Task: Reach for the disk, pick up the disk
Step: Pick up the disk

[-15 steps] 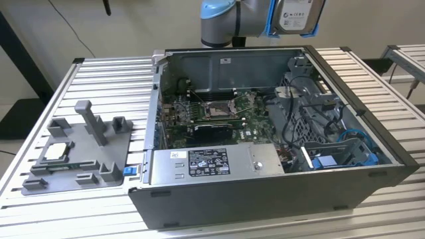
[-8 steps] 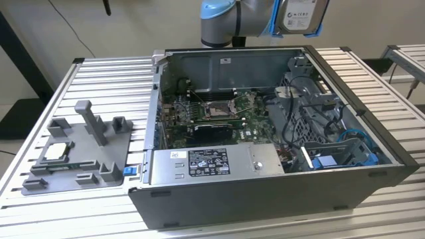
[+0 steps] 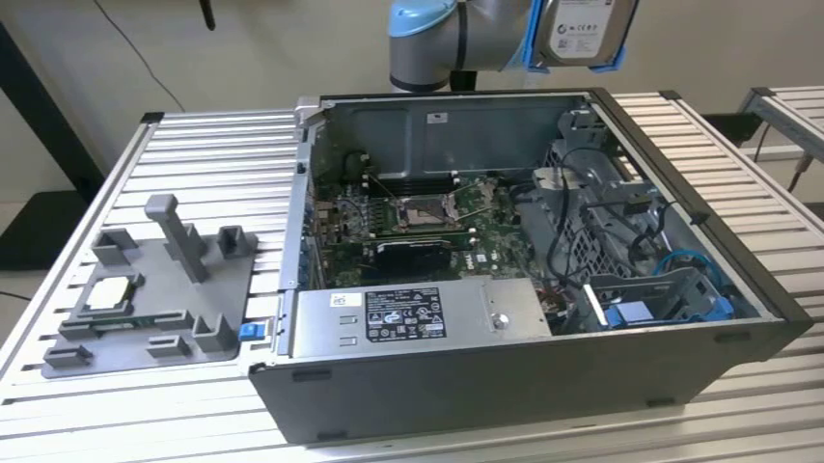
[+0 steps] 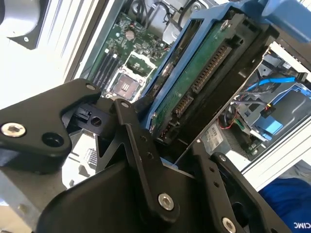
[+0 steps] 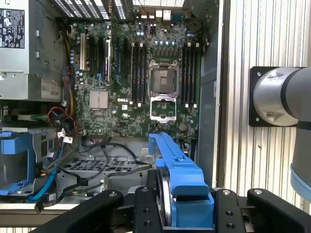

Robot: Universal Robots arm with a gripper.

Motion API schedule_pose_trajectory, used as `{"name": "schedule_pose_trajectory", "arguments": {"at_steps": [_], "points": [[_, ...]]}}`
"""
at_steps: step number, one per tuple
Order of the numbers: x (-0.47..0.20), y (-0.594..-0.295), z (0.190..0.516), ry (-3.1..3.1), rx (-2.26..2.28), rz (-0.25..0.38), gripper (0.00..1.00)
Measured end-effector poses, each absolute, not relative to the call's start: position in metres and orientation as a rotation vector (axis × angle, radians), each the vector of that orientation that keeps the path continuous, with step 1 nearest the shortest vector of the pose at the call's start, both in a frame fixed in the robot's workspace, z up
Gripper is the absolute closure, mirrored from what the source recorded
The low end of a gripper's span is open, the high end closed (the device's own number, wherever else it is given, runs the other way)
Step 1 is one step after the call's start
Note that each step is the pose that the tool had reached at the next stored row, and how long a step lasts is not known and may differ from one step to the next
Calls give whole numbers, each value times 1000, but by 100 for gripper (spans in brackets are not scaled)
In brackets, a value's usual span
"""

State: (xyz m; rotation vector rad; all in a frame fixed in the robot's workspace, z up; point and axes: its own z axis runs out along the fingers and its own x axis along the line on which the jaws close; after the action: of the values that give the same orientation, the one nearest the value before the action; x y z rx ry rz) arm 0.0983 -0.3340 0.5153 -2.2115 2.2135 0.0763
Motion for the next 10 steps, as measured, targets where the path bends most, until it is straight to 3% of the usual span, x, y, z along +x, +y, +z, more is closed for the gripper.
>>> {"name": "schedule_pose_trajectory", "arguments": {"at_steps": [10], "points": [[99, -342, 515, 2214, -2212, 77, 100]]}}
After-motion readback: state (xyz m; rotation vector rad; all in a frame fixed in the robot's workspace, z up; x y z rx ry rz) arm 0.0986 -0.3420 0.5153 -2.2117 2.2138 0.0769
